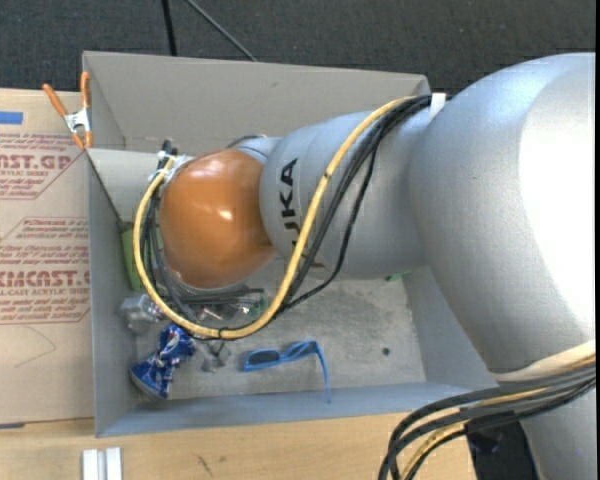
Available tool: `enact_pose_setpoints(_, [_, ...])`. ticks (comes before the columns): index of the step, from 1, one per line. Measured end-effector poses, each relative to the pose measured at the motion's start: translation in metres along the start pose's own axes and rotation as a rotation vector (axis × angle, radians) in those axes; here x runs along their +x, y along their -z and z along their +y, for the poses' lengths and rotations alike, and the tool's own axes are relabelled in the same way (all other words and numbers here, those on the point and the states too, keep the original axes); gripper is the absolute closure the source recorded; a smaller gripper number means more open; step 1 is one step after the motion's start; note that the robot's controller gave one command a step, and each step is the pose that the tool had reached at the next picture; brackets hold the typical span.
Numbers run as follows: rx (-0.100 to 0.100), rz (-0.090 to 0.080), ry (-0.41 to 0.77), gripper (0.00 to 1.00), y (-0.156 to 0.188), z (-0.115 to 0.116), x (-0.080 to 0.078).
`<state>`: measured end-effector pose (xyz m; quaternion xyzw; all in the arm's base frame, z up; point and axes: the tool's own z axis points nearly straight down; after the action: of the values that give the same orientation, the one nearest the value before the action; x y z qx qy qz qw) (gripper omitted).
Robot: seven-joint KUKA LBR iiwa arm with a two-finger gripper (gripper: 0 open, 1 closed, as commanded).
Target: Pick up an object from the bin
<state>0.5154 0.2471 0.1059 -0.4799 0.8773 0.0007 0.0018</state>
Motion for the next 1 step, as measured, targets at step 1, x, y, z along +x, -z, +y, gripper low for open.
enact_pose_setpoints(1, [-0.004,0.004,0.385,0.0,-0.0374,0.0056,0.0073])
